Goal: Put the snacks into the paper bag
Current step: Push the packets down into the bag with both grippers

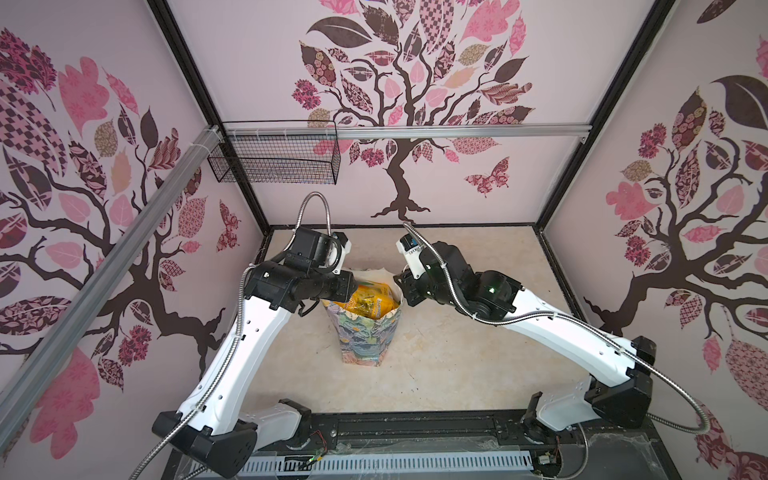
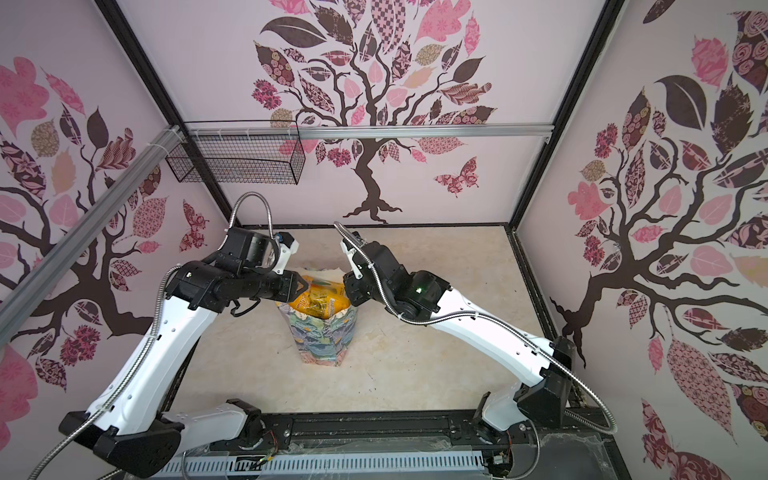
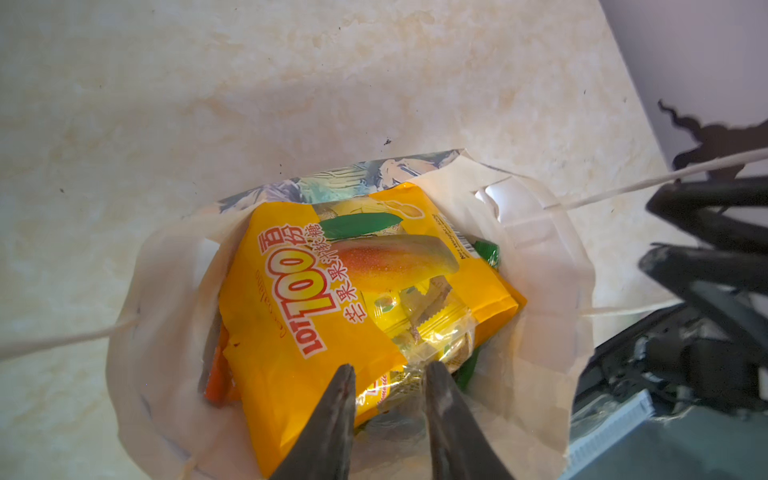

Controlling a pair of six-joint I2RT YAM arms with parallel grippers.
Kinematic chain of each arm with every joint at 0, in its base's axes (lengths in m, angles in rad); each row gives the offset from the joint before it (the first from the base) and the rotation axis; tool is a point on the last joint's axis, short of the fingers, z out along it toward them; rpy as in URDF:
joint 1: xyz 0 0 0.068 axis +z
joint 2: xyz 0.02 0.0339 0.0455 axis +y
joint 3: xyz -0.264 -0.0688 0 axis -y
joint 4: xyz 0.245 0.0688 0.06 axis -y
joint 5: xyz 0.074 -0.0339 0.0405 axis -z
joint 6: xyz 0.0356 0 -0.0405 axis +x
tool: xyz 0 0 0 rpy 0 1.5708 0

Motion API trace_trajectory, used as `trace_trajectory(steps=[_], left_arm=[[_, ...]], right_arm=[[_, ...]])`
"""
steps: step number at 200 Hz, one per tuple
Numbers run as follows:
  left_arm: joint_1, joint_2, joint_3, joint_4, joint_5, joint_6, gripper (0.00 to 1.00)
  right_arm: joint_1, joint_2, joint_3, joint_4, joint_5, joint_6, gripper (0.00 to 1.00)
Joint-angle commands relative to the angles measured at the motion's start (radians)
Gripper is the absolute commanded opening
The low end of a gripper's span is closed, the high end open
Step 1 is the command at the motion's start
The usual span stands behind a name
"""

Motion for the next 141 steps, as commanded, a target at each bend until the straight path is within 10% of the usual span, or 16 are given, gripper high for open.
trace_trajectory(steps=[1,65,141], left_arm=[[-0.076,0.067,0.021,-0.039,-0.089,0.013,0.23],[-0.102,0.209,0.116,-0.182,-0.186,0.009,0.0],[-0.101,0.241,-0.079,-0.022,-0.114,-0.034,0.0]], right_arm=[[-0.004,-0.002,0.07,0.036,-0.013,-0.018,0.13],[-0.004,-0.066,0.032,0.049,-0.018,-0.039,0.0],[-0.005,-0.105,0.023,0.051,-0.036,-0.063,0.0]])
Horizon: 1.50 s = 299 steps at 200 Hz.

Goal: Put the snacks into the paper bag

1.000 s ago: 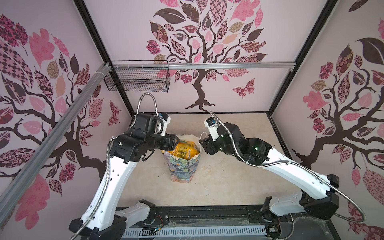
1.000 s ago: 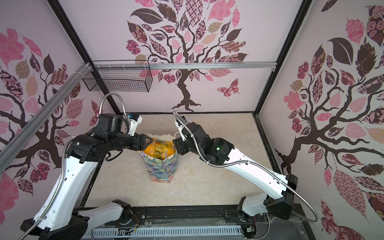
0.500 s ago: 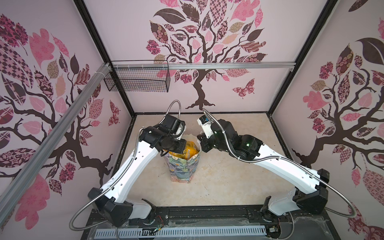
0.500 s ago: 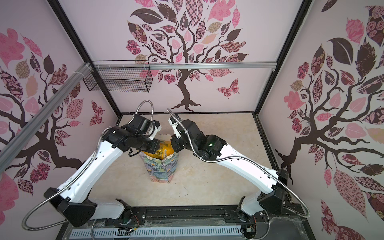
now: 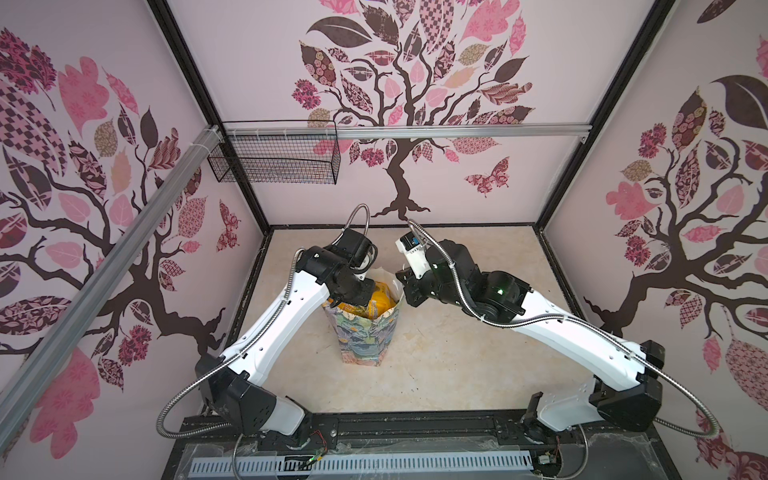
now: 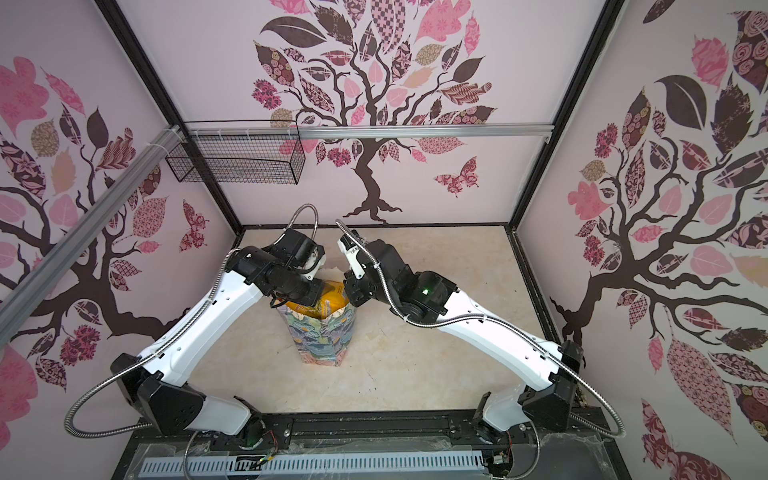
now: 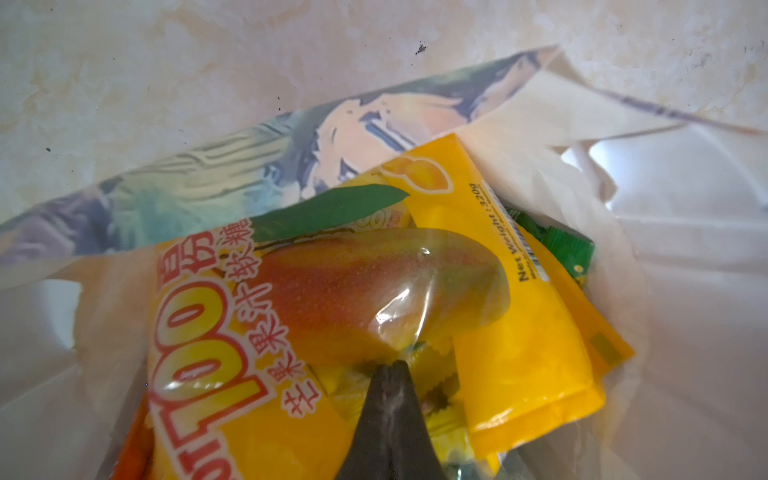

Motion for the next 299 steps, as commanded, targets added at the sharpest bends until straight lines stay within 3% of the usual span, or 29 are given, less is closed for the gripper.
trace_trajectory(steps=[1,52,87,100,115,154,226,299], left_arm=[[0.001,0.036,-0.078,0.033,0.031,-0.019,0.0],[0.002,0.04,-0.143,0.196,0.003,-0.033,0.0],[0.001,0.041,-0.078,0.209,-0.048,-0.016,0.0],[0.001,0.017,-0.048,0.219,-0.062,-0.027,0.21],[0.002,0.0,0.007,0.2,-0.073,-0.022,0.26],[0.026,0.085,0.138,0.089,-0.093,0.02,0.18],[0.038,0.138,0.143,0.268,-0.113,0.024,0.15],[0.026,0.096,0.275,0.381,-0.112,0.073,0.23]], right_arm=[[-0.005,-0.071,0.019,0.045,-0.004,-0.021,0.0],[-0.005,-0.087,0.011,0.045,0.028,-0.05,0.0],[-0.003,-0.091,0.017,0.034,0.069,-0.095,0.0],[-0.007,-0.095,0.007,0.04,0.082,-0.1,0.0],[-0.007,-0.098,0.0,0.045,0.082,-0.1,0.0],[-0.009,-0.11,-0.011,0.06,0.085,-0.107,0.0],[-0.008,-0.166,-0.042,0.08,0.116,-0.137,0.0],[-0.017,-0.214,-0.091,0.093,0.223,-0.176,0.0]])
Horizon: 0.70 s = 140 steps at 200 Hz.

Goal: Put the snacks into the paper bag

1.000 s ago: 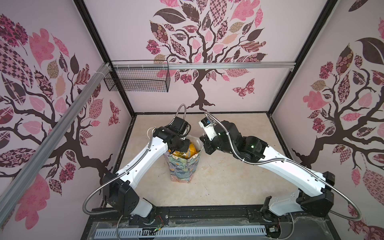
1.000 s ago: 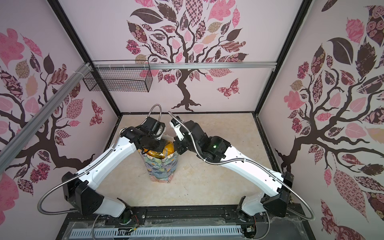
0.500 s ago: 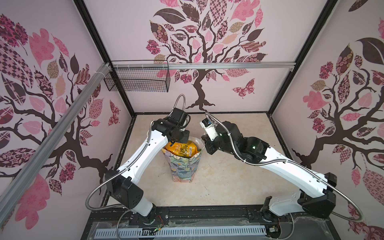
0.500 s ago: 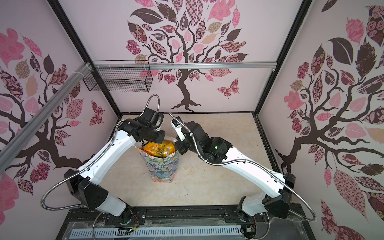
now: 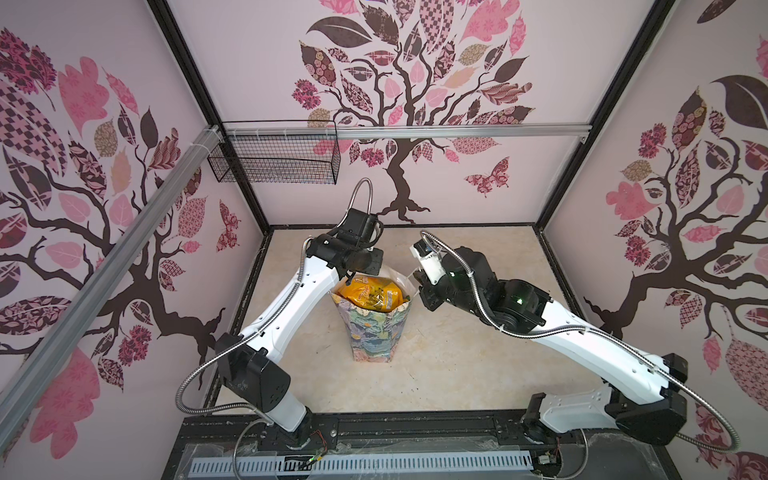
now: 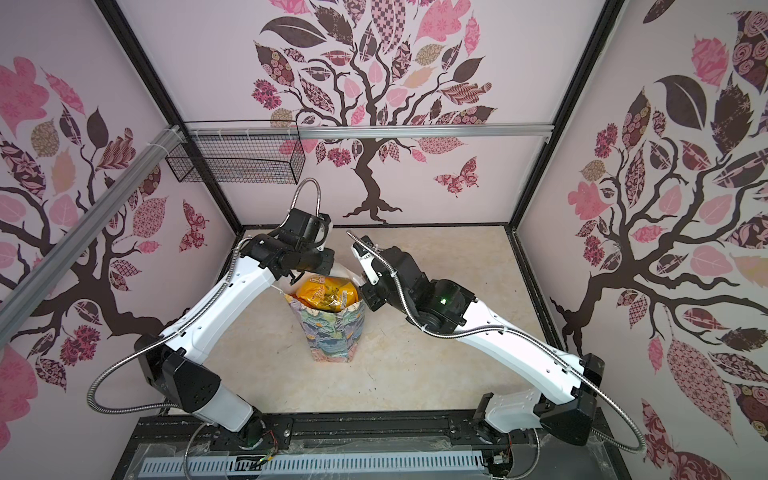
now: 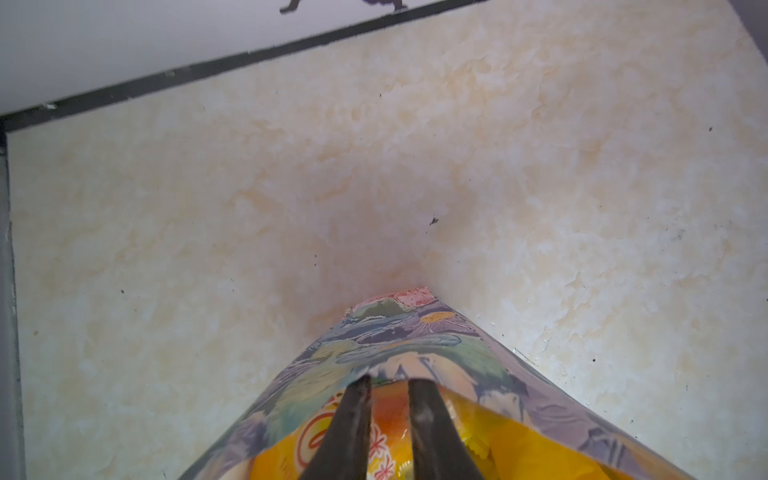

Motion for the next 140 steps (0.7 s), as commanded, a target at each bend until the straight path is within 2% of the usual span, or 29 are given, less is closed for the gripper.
trace_trajectory(steps=[1,26,60,94,106,115,123,133,140], left_arm=[[-0.003,-0.022,0.1,0.09,-0.01,0.039,0.23],[-0.007,0.003,0.171,0.056,-0.024,0.058,0.23],[-0.007,-0.022,0.251,0.015,-0.045,0.06,0.31],[0.004,-0.099,0.254,-0.052,-0.176,0.027,0.44],[0.032,-0.139,0.232,-0.059,-0.184,0.002,0.52],[0.061,-0.173,0.19,-0.056,-0.173,-0.02,0.56],[0.087,-0.209,0.165,-0.048,-0.168,-0.038,0.58],[0.109,-0.253,0.129,-0.036,-0.177,-0.051,0.65],[0.114,-0.284,0.104,-0.027,-0.206,-0.057,0.72]], right_arm=[[-0.012,-0.096,0.009,0.102,0.083,-0.035,0.0],[-0.024,-0.103,0.008,0.097,0.102,-0.047,0.0],[-0.033,-0.121,-0.009,0.085,0.137,-0.055,0.0],[-0.033,-0.167,-0.024,0.069,0.165,-0.04,0.0],[-0.033,-0.182,-0.029,0.063,0.177,-0.041,0.0],[-0.034,-0.192,-0.031,0.058,0.185,-0.042,0.07],[-0.034,-0.195,-0.035,0.052,0.19,-0.043,0.2],[-0.036,-0.197,-0.036,0.044,0.193,-0.038,0.42],[-0.034,-0.199,-0.036,0.039,0.19,-0.033,0.46]])
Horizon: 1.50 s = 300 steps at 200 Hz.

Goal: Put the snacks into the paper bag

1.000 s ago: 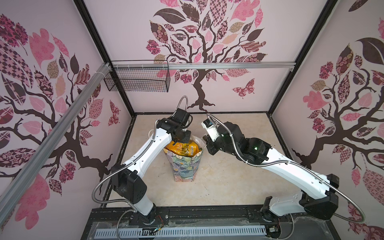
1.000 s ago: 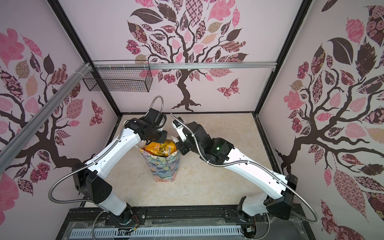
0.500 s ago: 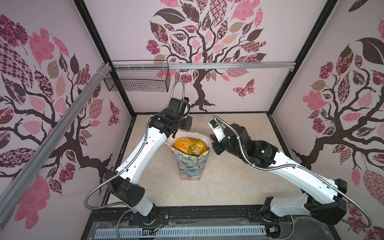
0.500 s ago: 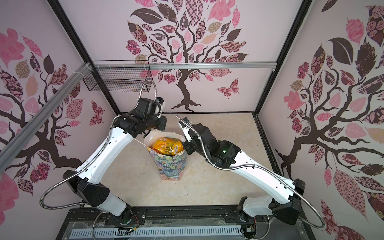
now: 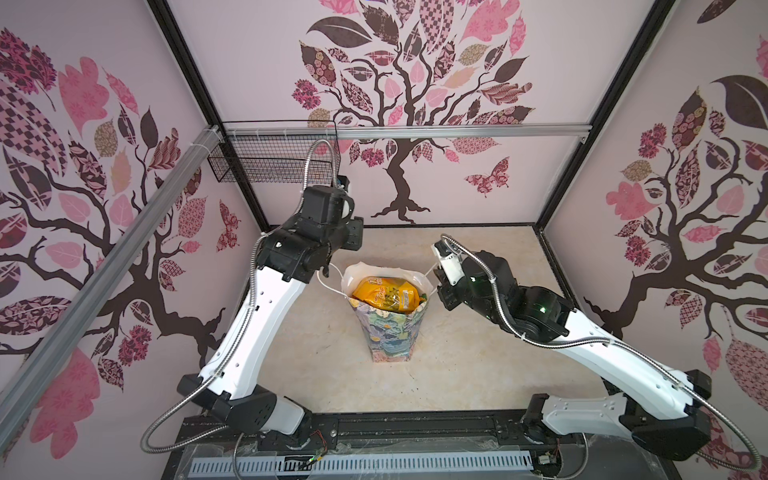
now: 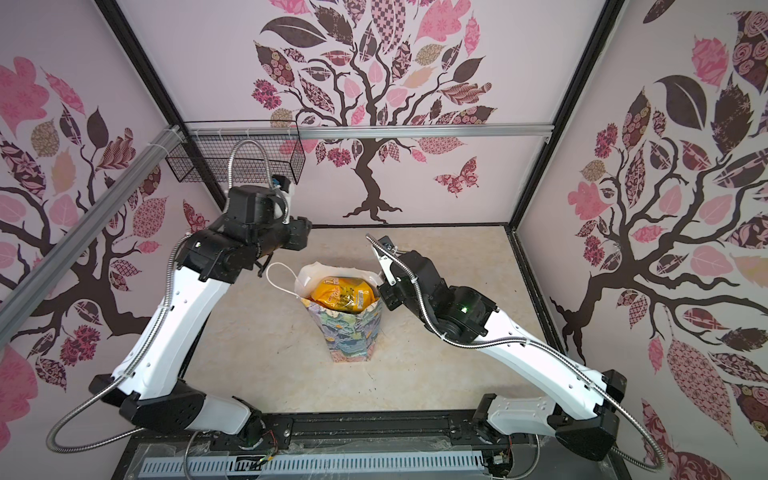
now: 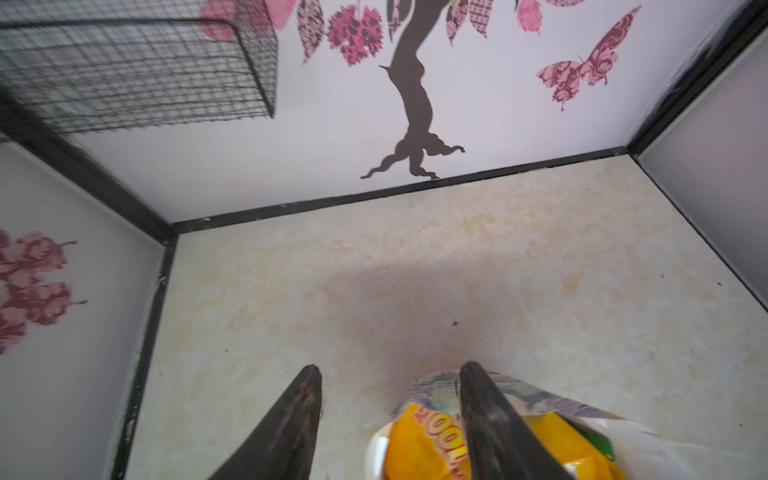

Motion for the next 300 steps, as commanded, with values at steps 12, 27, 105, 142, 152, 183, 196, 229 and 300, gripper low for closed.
trace_trajectory(steps=[12,27,105,142,152,183,196,229,300], left_arm=[[0.043,-0.147,-0.111,0.013,-0.124,-0.058,0.78],[0.052,-0.193,-0.16,0.012,-0.22,-0.081,0.94],[0.25,-0.49,-0.871,0.463,-0.37,-0.199,0.98],[0.254,-0.487,-1.266,0.891,-0.499,-0.107,0.98],[0.261,-0.481,-1.346,1.011,-0.493,-0.06,0.98],[0.358,-0.429,-1.494,1.292,-0.289,-0.038,0.98],[0.416,-0.387,-1.52,1.376,-0.184,-0.036,0.98],[0.443,-0.277,-1.558,1.552,-0.084,0.031,0.98],[0.444,0.187,-1.519,1.963,0.126,0.108,0.98]], right_arm=[[-0.007,-0.072,0.036,0.033,0.053,0.023,0.51],[-0.006,-0.083,0.063,-0.011,0.066,0.082,0.62],[-0.038,-0.333,-0.243,-0.035,0.44,0.349,0.79],[-0.51,-0.393,-0.543,0.2,0.161,0.386,0.98],[-0.658,-0.387,-0.648,0.29,0.062,0.405,1.0],[-0.823,-0.246,-0.926,0.693,0.036,0.335,1.0],[-0.822,-0.179,-0.965,0.79,0.075,0.318,1.0],[-0.822,-0.074,-1.108,1.199,0.07,0.294,1.0],[-0.738,0.15,-1.173,1.623,-0.032,0.036,1.0]])
